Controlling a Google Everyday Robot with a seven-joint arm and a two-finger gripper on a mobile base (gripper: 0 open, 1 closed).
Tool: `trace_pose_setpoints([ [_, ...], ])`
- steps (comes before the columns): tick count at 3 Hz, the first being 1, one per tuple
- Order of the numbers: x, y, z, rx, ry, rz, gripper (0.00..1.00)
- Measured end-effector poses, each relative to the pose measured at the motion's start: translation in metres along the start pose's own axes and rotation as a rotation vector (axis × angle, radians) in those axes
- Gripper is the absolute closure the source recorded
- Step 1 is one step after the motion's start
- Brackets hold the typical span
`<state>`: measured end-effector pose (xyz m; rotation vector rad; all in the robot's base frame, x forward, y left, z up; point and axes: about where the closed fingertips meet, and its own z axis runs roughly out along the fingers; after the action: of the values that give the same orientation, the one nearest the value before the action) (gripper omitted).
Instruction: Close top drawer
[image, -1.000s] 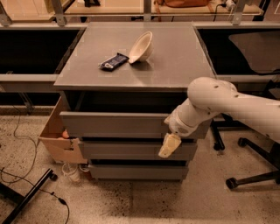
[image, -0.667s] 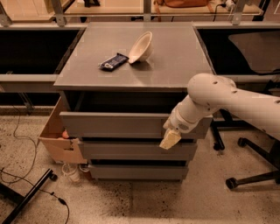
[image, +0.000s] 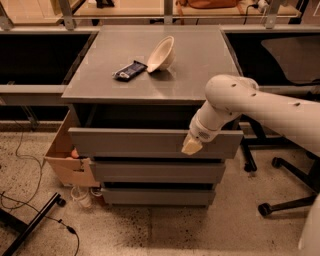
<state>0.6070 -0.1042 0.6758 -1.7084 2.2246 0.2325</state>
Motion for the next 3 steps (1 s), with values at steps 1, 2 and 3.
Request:
trace_pose_setpoints([
  [1,-0.0044,-0.0149,0.0045,0.006,0.024,0.006,0.39],
  [2,-0.0046,-0.0220,0.0079,0.008,0.022,0.026,0.17],
  [3,-0.0020,-0.0179,0.0079,0.006,0.019,0.035,0.00],
])
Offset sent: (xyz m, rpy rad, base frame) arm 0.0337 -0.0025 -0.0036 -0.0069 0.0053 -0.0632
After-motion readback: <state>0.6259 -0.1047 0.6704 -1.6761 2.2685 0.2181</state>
